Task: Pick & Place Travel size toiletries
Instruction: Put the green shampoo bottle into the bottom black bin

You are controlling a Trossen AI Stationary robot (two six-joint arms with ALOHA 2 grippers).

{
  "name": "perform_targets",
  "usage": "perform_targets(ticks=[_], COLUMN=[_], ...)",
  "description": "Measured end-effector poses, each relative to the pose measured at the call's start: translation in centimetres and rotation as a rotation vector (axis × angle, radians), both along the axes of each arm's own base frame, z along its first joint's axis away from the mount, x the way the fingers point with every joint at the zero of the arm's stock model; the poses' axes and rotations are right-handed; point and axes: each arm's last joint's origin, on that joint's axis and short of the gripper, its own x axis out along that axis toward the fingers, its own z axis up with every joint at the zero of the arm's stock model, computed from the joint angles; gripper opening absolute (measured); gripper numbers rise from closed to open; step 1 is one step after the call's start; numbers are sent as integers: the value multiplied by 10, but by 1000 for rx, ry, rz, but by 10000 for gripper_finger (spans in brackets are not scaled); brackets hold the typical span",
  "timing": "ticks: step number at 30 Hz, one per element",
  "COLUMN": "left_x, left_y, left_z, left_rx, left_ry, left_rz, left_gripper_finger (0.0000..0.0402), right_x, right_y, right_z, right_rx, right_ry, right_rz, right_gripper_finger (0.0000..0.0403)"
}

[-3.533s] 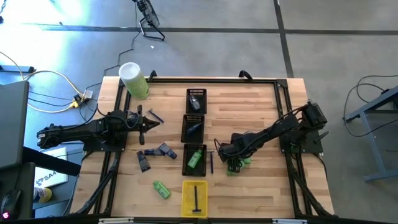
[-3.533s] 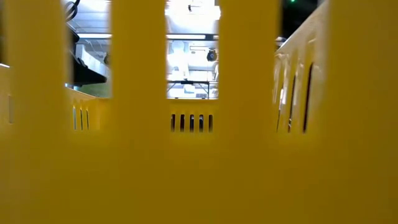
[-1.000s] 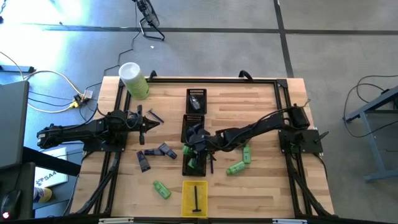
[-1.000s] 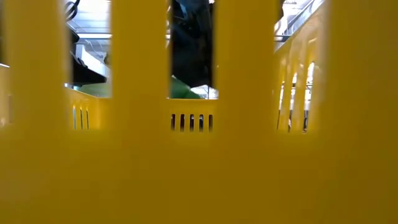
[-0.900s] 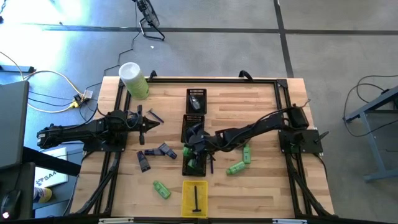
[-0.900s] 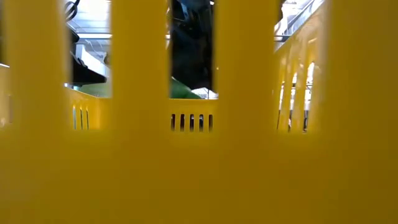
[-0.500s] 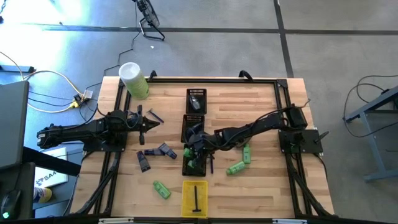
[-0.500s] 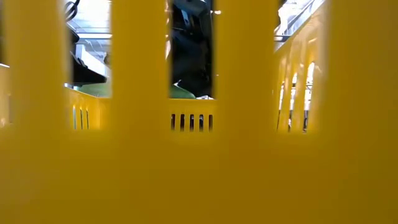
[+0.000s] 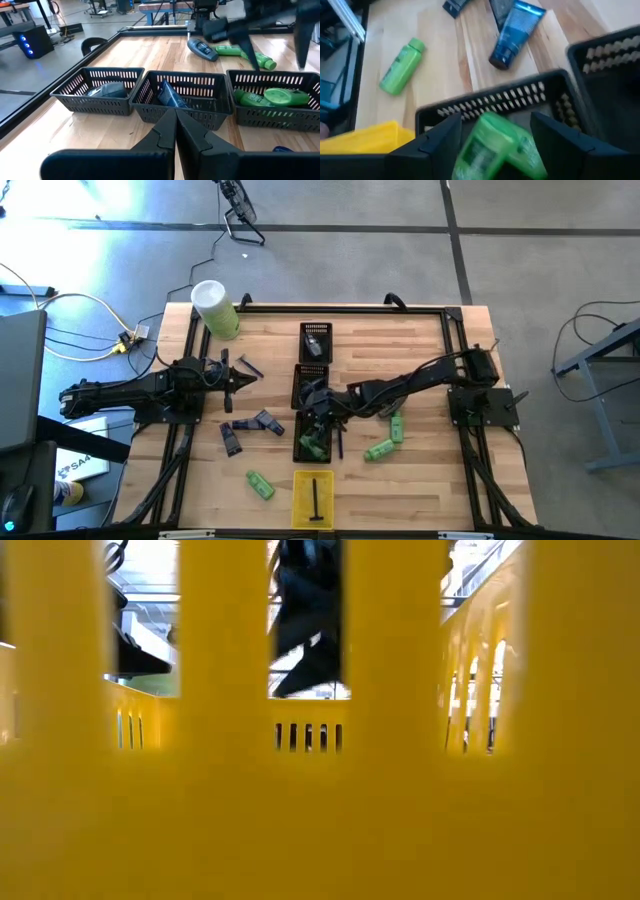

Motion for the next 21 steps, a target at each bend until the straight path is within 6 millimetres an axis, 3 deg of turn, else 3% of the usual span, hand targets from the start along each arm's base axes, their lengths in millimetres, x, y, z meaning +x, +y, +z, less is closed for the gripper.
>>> perform_targets(ticks=[13,21], left_x=[0,0], left_y=[0,0], left_z=[0,0], left_rx=[0,0], left_ry=[0,0], left_rz=[0,0], left_gripper_finger=[6,6], right_x=[-40,-86], right_y=[-15,-20], right_z=[61,88], right_rx=[56,48], right_ry=[46,216], right_rz=[-38,-200], right_gripper_finger=[134,82])
